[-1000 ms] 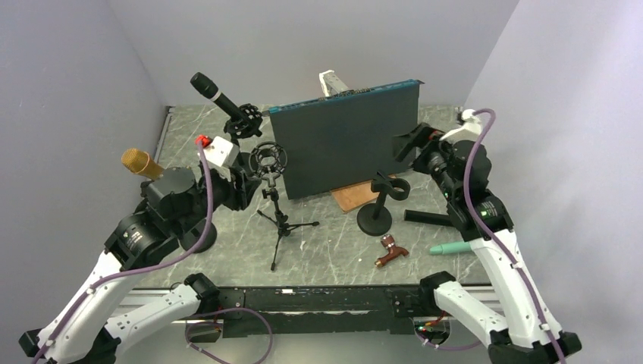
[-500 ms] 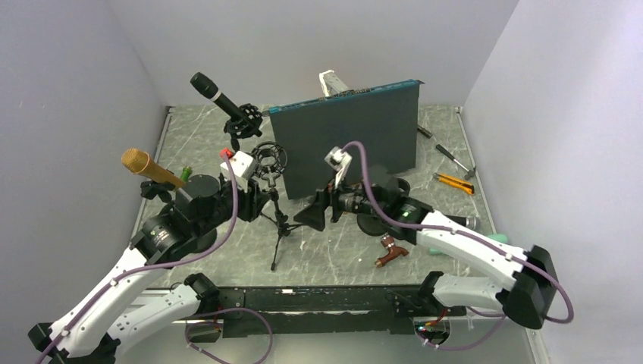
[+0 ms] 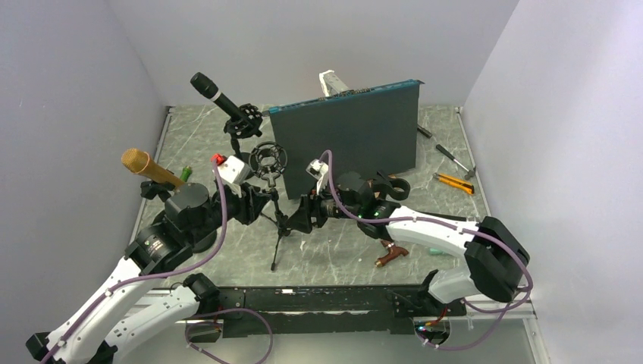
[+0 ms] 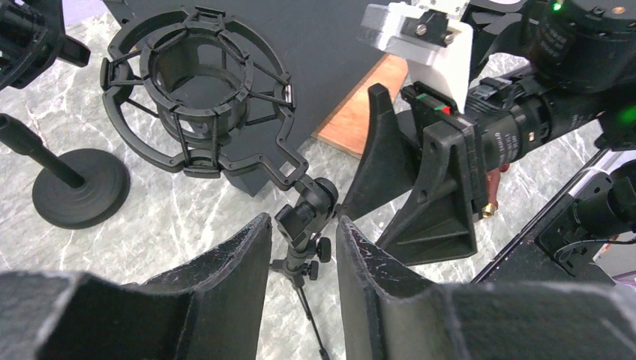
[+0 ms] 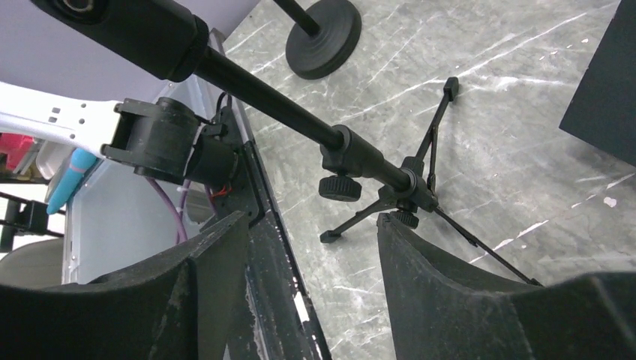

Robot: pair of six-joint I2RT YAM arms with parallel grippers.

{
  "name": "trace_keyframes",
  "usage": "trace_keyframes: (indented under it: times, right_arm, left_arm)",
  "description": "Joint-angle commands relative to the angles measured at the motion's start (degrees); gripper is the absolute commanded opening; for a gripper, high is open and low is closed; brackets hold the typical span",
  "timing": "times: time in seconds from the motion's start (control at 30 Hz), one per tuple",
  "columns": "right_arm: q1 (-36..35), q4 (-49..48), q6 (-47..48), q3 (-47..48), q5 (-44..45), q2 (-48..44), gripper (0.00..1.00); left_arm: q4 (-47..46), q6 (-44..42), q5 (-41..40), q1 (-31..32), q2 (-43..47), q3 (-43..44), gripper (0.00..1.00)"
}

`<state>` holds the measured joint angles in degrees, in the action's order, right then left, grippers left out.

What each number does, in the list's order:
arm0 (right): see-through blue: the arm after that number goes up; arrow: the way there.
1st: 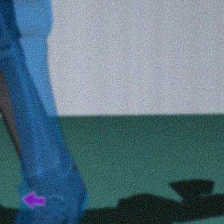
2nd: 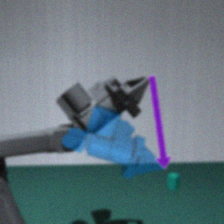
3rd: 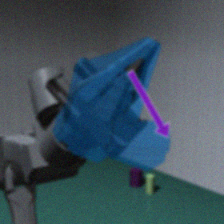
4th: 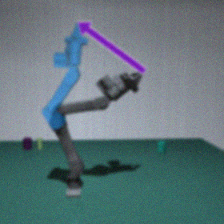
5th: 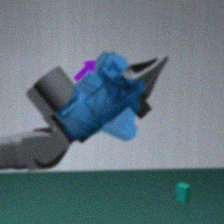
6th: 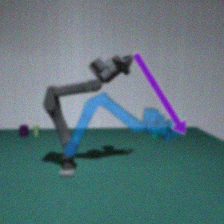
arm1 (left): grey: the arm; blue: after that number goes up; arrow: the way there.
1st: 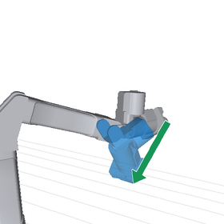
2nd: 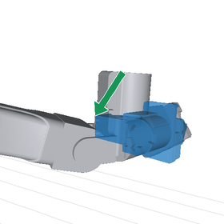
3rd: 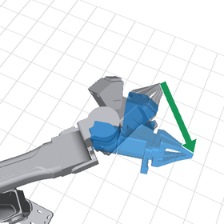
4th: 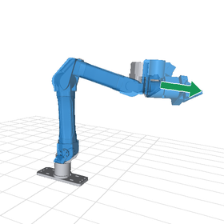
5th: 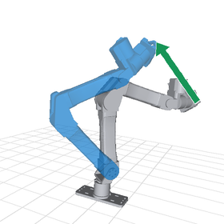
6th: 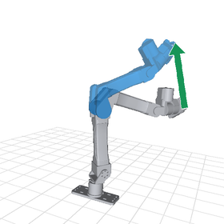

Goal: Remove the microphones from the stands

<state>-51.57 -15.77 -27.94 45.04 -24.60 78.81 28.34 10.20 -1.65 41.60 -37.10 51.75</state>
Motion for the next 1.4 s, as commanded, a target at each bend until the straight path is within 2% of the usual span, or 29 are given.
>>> trace_keyframes:
  times: [0.0, 0.1, 0.43, 0.67, 0.8, 0.9, 1.03, 1.1, 1.23, 1.37]
  right_arm:
    - [-1.1, -6.8, -0.7, 0.0, 1.3, 1.1, 0.67]
    - [-2.3, -5.5, 0.1, 1.0, 4.6, 2.7, 0.68]
    - [-8.3, -1.5, 3.6, 5.0, 16.4, 6.6, 0.58]
    - [-8.7, -2.5, 2.9, 4.9, 20.5, 6.9, 0.57]
    - [-8.8, -2.3, 3.9, 5.5, 20.7, 7.1, 0.53]
    - [-8.7, -3.1, 4.3, 5.9, 19.7, 7.6, 0.46]
    - [-8.8, -3.0, 4.4, 6.4, 18.5, 8.5, 0.28]
    - [-8.9, -2.7, 4.7, 6.3, 19.1, 8.5, 0.17]
    - [-9.3, -1.8, 6.0, 5.7, 21.2, 7.9, 0.0]
    - [-9.8, -0.2, 7.4, 5.9, 22.8, 8.2, 0.0]
  left_arm:
    - [-3.1, 0.4, 2.2, 0.1, 0.3, -0.1, 0.42]
    - [-3.5, 0.8, 2.5, 0.1, 0.2, -0.4, 0.43]
    - [-3.1, 1.5, 1.8, 0.2, 0.2, -0.4, 0.43]
    - [-3.2, 1.8, 1.8, 0.2, 0.7, -1.0, 0.43]
    - [-3.0, 1.8, 1.8, 0.1, 0.4, -1.0, 0.43]
    - [-3.1, 1.7, 1.8, 0.2, 0.3, -1.3, 0.43]
    - [-3.4, 1.4, 1.8, 0.1, -0.4, -1.3, 0.44]
    - [-3.4, 1.4, 1.8, 0.1, -1.2, -1.1, 0.44]
    - [-5.0, 2.2, 1.8, 0.1, -2.0, -1.8, 0.45]
    - [-8.8, 3.8, 1.8, 0.1, -1.4, -4.0, 0.44]
